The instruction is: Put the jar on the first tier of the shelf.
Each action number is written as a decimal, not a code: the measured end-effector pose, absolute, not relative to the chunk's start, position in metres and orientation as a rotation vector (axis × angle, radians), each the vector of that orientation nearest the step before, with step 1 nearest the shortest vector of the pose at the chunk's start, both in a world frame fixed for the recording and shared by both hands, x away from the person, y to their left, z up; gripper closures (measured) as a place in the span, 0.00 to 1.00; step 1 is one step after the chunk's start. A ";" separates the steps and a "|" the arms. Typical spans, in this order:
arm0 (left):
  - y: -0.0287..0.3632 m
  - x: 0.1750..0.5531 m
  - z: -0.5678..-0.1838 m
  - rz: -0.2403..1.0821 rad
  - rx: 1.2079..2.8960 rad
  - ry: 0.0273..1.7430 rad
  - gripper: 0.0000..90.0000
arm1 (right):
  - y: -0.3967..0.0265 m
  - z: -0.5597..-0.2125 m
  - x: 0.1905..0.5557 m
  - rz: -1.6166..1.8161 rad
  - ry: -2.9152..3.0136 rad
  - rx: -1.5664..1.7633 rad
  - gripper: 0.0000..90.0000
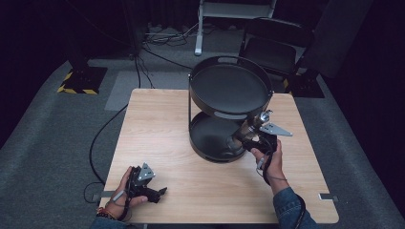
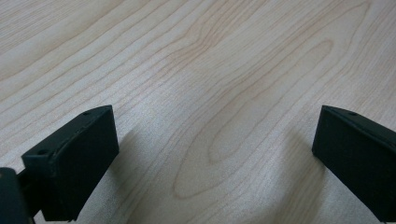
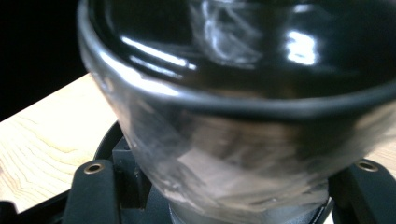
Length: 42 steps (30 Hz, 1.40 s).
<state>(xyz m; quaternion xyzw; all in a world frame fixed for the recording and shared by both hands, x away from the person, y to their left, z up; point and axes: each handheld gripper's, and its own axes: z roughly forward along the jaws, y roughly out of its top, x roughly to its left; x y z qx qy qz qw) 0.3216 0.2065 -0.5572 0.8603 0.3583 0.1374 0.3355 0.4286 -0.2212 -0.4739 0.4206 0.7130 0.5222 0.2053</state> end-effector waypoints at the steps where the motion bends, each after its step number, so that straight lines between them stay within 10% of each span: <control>1: 0.207 0.322 -0.557 0.359 2.245 0.934 0.00 | -0.220 -0.475 0.429 1.456 1.988 1.173 0.39; 42: 0.207 0.322 -0.557 0.358 2.244 0.935 0.00 | -0.190 -0.493 0.445 1.187 2.146 1.112 0.39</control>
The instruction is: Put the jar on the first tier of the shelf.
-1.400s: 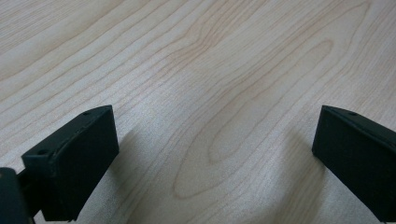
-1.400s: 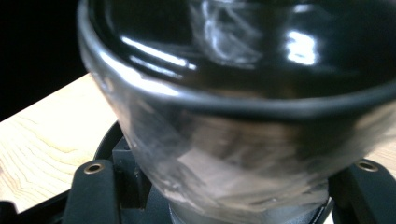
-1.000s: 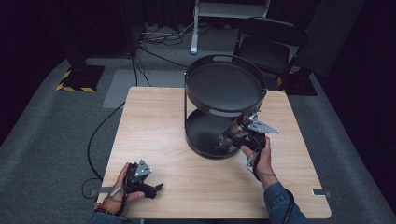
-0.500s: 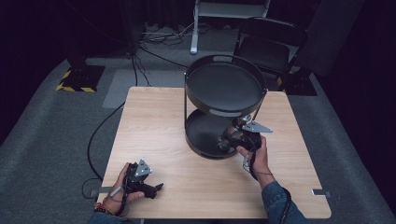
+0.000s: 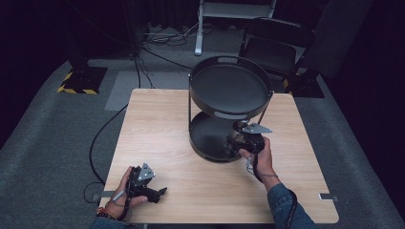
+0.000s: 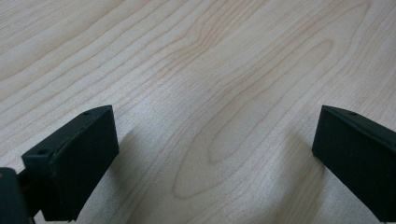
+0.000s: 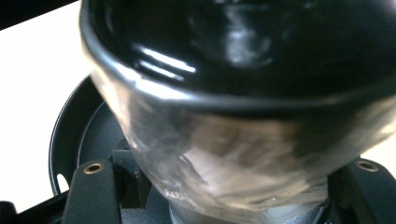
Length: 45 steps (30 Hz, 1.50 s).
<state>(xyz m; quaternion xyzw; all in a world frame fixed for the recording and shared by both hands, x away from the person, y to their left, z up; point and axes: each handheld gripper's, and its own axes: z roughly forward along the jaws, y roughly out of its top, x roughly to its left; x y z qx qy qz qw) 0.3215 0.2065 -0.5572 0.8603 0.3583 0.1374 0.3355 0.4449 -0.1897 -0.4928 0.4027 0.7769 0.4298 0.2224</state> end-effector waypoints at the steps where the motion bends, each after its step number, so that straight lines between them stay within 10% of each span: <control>1: 0.207 0.322 -0.557 0.358 2.244 0.935 0.00 | -0.190 -0.493 0.445 1.187 2.147 1.115 0.39; 45: 0.207 0.322 -0.557 0.359 2.244 0.935 0.00 | -0.190 -0.484 0.442 0.915 2.332 0.962 0.03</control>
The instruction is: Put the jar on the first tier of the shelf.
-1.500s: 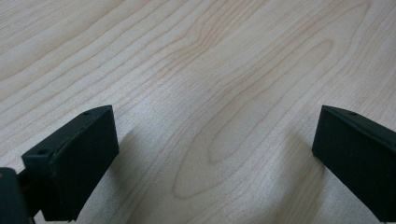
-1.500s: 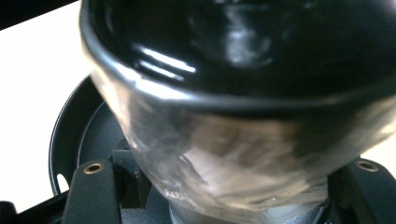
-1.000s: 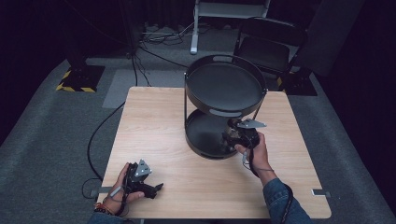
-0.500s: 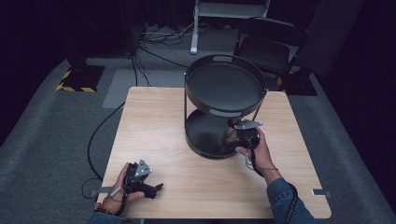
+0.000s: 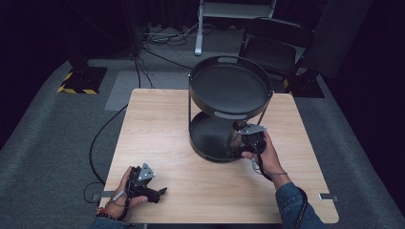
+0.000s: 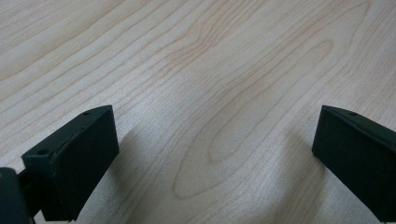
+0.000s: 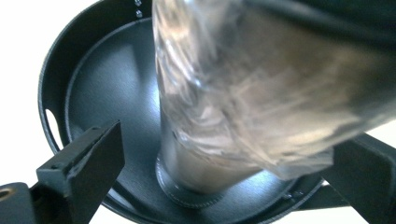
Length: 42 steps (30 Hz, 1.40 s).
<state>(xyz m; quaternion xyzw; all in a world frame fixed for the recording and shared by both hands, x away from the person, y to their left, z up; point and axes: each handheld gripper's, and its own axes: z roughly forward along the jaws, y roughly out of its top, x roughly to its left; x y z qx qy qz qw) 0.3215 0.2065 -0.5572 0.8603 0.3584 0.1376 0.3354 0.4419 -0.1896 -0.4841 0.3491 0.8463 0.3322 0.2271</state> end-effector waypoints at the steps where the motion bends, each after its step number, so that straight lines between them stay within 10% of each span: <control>1: 0.206 0.321 -0.557 0.359 2.244 0.935 0.00 | -0.190 -0.484 0.441 0.904 2.332 0.953 0.03; 42: 0.206 0.321 -0.557 0.360 2.244 0.935 0.00 | -0.248 -0.472 0.383 0.793 2.351 0.792 0.04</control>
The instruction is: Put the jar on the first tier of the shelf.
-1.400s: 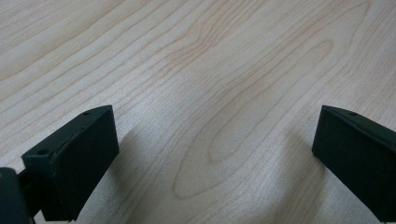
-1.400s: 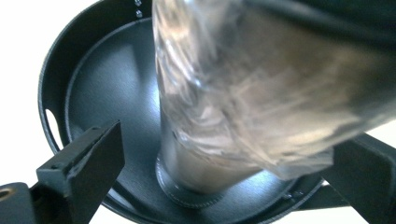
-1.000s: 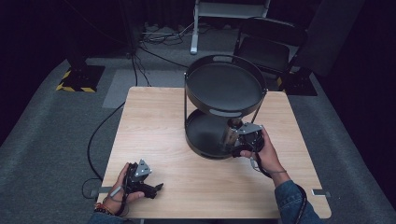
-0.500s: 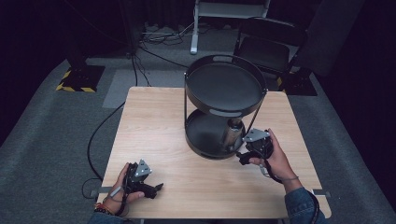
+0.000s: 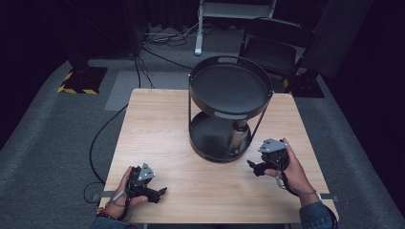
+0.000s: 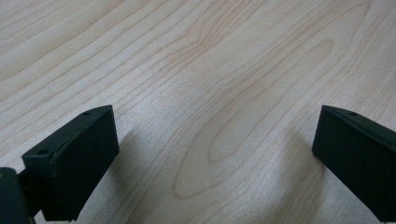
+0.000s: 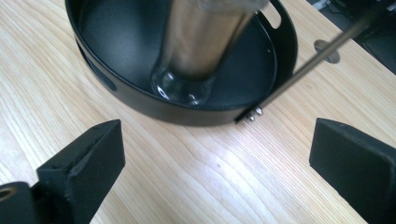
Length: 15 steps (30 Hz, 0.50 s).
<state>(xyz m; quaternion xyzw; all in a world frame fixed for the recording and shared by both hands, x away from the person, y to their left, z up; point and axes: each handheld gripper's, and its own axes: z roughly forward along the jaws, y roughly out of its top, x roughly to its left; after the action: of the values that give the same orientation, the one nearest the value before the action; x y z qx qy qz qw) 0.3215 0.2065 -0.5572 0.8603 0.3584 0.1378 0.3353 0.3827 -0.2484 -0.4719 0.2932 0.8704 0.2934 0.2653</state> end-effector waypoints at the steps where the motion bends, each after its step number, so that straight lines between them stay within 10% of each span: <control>1: 0.206 0.321 -0.557 0.359 2.244 0.935 0.00 | -0.250 -0.472 0.382 0.789 2.345 0.791 0.04; 15: 0.206 0.321 -0.557 0.359 2.244 0.935 0.00 | -0.273 -0.484 0.364 0.750 2.328 0.796 0.05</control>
<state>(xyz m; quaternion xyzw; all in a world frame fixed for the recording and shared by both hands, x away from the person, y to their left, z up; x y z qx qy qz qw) 0.3215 0.2065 -0.5572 0.8603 0.3584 0.1378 0.3353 0.3643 -0.2728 -0.4838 0.2971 0.8685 0.2800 0.2811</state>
